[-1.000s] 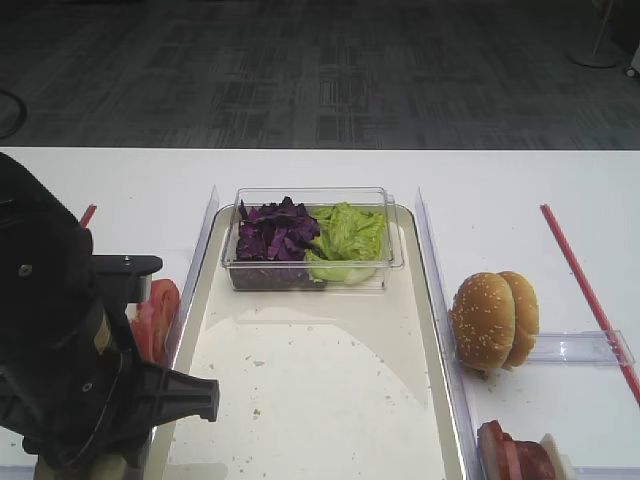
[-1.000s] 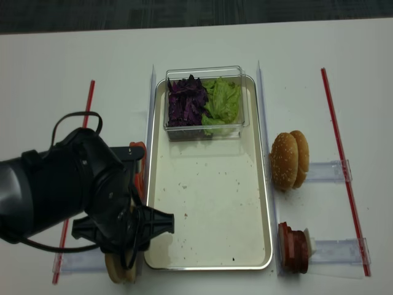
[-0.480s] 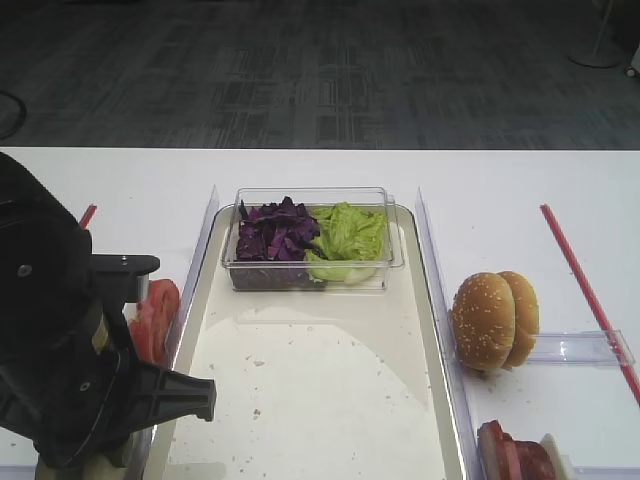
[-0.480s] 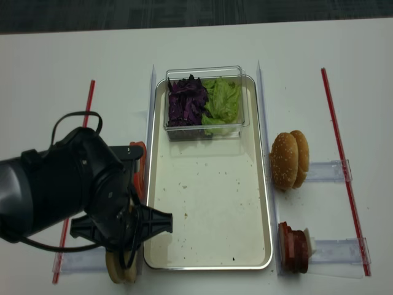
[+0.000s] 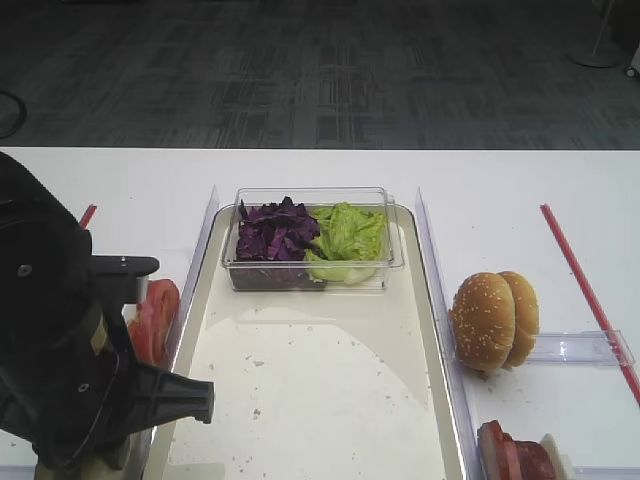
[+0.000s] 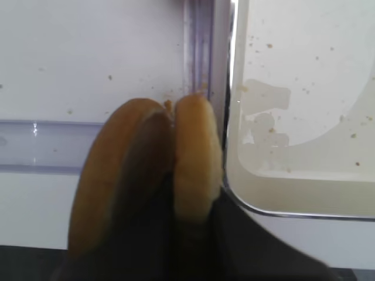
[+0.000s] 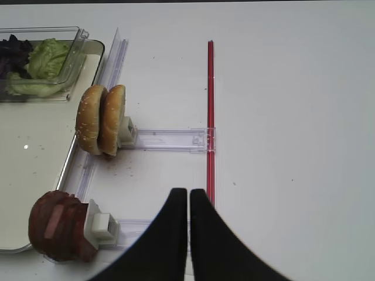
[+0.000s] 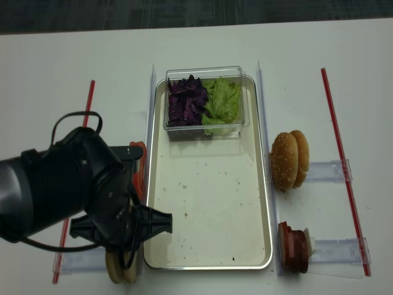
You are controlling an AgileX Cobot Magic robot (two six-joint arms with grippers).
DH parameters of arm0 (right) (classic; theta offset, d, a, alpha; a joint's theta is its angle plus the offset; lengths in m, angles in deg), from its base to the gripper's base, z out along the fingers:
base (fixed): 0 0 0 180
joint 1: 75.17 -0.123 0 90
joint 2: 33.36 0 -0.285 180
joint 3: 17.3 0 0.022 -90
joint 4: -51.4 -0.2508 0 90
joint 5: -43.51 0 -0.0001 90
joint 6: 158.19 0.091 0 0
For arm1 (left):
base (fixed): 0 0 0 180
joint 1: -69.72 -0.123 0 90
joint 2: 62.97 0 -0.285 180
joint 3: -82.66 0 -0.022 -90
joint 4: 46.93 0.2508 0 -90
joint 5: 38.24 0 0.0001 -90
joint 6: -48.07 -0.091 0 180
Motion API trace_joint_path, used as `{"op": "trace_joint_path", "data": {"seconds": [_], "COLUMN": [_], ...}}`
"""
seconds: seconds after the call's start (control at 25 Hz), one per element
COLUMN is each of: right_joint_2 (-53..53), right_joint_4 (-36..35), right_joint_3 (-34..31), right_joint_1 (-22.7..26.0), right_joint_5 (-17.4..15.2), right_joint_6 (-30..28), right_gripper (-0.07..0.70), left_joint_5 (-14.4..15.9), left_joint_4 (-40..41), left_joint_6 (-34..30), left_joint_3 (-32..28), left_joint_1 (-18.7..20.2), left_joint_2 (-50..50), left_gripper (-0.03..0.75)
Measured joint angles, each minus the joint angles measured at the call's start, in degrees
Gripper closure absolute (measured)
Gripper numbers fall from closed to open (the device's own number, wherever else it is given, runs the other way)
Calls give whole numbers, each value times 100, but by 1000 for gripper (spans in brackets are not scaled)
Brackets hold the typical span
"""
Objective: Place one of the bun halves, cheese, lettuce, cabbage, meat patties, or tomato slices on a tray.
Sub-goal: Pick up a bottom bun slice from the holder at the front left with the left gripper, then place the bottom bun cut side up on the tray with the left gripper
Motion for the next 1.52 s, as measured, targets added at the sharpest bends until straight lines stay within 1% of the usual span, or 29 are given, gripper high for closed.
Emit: {"op": "trace_joint_path", "data": {"seconds": [0.24,0.4,0.48,0.52,0.56,0.68,0.96,1.08,1.32,1.4,1.52], "right_joint_2": [0,0,0,0,0,0,0,0,0,0,0], "right_joint_4": [0,0,0,0,0,0,0,0,0,0,0], "right_joint_3": [0,0,0,0,0,0,0,0,0,0,0], "right_joint_1": [0,0,0,0,0,0,0,0,0,0,0], "right_joint_5": [0,0,0,0,0,0,0,0,0,0,0], "right_joint_6": [0,0,0,0,0,0,0,0,0,0,0], "right_gripper": [148,148,148,148,148,148,148,148,148,148,148], "left_joint_5": [178,398,588,821,821,1223,1783,1870,1893,1893,1907], "left_joint_4": [-18,-2,52,108,108,197,445,518,506,491,421], "left_joint_6": [-50,-96,-101,-125,-125,-197,-240,-376,-574,-647,-792], "left_joint_3": [12,254,426,600,600,861,1371,1605,2009,2020,2020], "left_joint_1": [0,0,0,0,0,0,0,-15,-78,-148,-355], "left_joint_2": [0,-113,-202,-290,-290,-386,-728,-737,-737,-737,-737], "left_gripper": [671,674,675,676,676,676,677,678,678,678,678]}}
